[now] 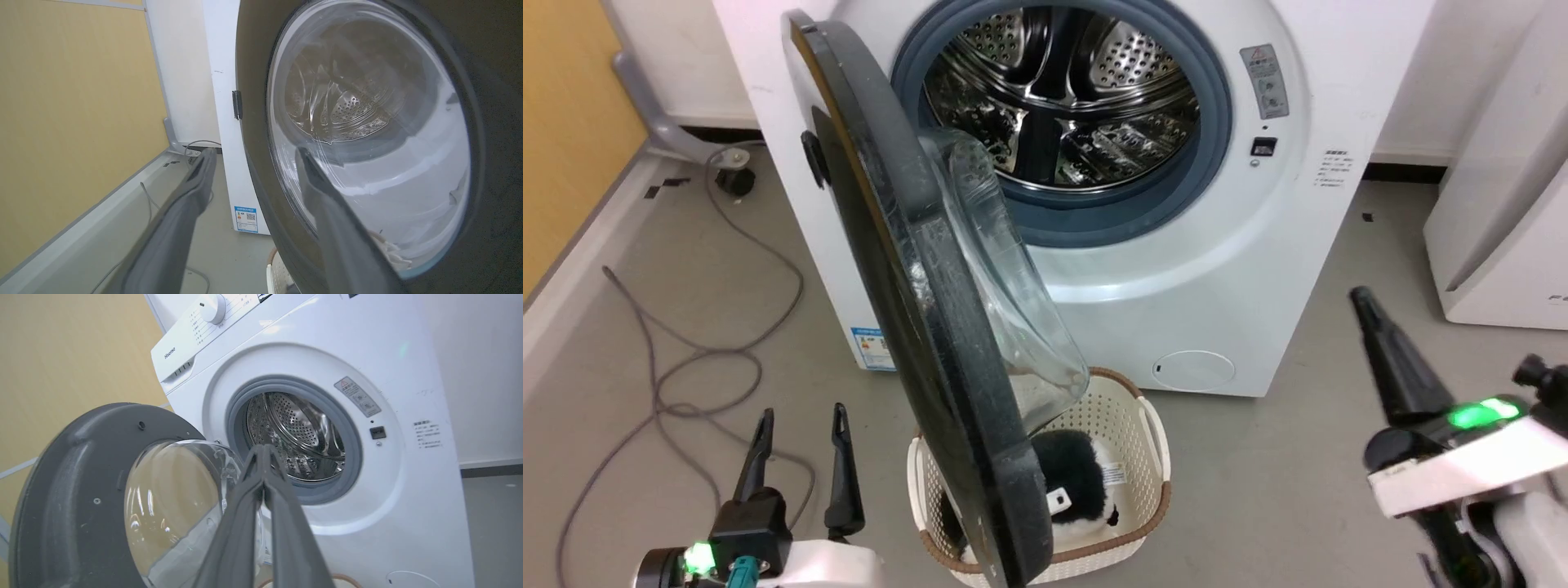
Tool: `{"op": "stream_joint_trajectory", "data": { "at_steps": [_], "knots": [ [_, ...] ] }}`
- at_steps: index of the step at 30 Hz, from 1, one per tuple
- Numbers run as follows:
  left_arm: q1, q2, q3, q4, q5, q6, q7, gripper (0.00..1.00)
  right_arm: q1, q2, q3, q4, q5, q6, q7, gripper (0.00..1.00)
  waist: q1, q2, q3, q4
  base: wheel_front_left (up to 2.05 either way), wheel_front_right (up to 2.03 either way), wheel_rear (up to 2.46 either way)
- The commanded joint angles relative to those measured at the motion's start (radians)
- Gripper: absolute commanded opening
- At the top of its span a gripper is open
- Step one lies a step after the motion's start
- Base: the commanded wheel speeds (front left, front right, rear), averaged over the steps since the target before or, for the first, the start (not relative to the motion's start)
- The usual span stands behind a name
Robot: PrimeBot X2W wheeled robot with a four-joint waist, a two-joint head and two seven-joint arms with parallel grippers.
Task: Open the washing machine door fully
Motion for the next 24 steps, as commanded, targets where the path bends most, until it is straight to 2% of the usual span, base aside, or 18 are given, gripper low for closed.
{"op": "stream_joint_trajectory", "data": {
  "at_steps": [1, 7, 10, 13, 14, 16, 24],
  "knots": [
    [0.012, 0.002, 0.007, -0.002, 0.004, -0.002, -0.005, 1.0, 0.017, 0.005, -0.019, 0.001, -0.056, 0.001, -0.006, 0.0, 0.0001, 0.0, -0.005, -0.009, 0.0, 0.0, 0.0],
    [0.014, 0.002, 0.015, -0.007, 0.004, -0.006, -0.005, 1.0, 0.081, 0.094, -0.22, -0.08, -0.38, 0.001, -0.009, 0.0, 0.0001, 0.0, -0.006, -0.03, 0.0, 0.0, 0.0],
    [0.014, 0.002, 0.019, -0.008, 0.005, -0.008, -0.005, 1.0, 0.12, 0.098, -0.244, -0.138, -0.587, 0.001, -0.009, 0.0, 0.0001, 0.0, -0.007, -0.037, 0.0, 0.0, 0.0],
    [0.014, 0.002, 0.023, -0.009, 0.006, -0.01, -0.005, 1.0, 0.162, 0.121, -0.259, -0.171, -0.718, 0.001, -0.009, 0.0, 0.0001, 0.0, -0.006, -0.044, 0.0, 0.0, 0.0],
    [0.013, 0.002, 0.024, -0.007, 0.006, -0.012, -0.005, 1.0, 0.204, 0.17, -0.272, -0.168, -0.746, 0.001, -0.009, 0.0, 0.0001, 0.0, -0.007, -0.046, 0.0, 0.0, 0.0],
    [0.011, 0.002, 0.023, -0.007, 0.006, -0.014, -0.005, 1.0, 0.229, 0.204, -0.282, -0.161, -0.738, 0.001, -0.009, 0.0, 0.0001, 0.0, -0.007, -0.046, 0.0, 0.0, 0.0],
    [0.01, 0.001, 0.015, -0.006, 0.003, -0.013, -0.005, 1.0, 0.309, 0.284, -0.328, -0.15, -0.761, 0.001, -0.009, 0.0, 0.0001, 0.0, -0.002, -0.04, 0.0, 0.0, 0.0]
  ]
}}
